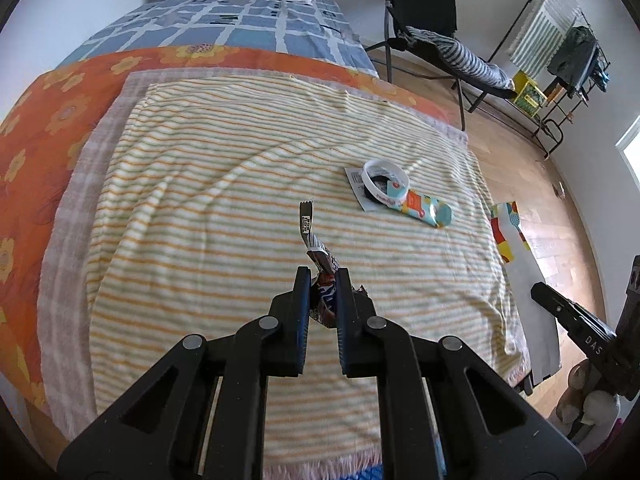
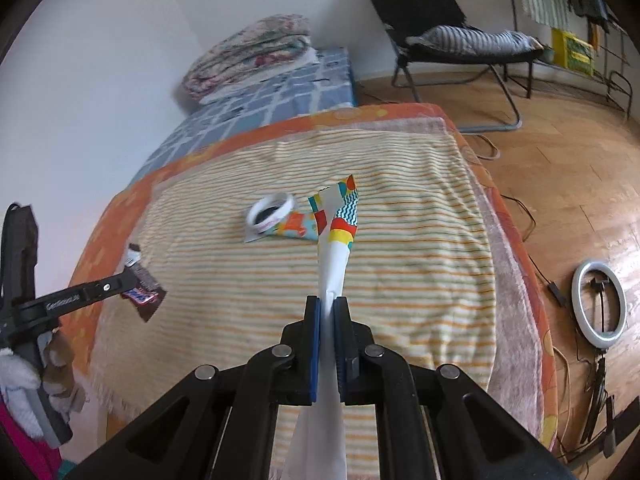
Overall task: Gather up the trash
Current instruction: 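Carry the Snickers wrapper and white tube in both tools over the blue basket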
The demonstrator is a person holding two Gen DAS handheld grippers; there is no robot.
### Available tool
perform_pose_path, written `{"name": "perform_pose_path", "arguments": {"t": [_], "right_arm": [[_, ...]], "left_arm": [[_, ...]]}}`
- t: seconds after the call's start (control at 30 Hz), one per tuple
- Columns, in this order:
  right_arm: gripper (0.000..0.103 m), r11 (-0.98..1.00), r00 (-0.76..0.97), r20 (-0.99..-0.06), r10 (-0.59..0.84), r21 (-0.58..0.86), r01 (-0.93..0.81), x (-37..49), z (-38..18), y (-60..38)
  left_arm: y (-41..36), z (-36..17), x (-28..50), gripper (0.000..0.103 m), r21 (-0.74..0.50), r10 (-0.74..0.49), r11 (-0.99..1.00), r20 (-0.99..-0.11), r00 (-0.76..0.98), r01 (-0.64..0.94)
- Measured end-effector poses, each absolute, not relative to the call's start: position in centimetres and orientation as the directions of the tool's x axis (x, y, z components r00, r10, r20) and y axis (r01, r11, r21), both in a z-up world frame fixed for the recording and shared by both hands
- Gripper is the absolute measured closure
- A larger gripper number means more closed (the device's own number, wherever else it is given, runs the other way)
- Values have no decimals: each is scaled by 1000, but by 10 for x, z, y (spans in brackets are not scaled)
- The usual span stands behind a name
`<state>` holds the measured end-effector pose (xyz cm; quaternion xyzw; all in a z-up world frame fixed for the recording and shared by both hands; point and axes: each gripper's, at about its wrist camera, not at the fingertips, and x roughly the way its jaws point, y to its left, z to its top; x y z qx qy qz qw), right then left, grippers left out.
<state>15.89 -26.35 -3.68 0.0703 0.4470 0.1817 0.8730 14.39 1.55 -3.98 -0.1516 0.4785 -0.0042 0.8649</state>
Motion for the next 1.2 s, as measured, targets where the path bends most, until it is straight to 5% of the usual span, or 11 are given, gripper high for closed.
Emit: {"name": "perform_pose_path", "arguments": {"t": [1.2], "right_arm": [[99,730,346,-735,583,287,-621,-25,-68,-154]], "left_arm": [[-1,-68,-56,93,-163,-145,987,-854,500,8]]}}
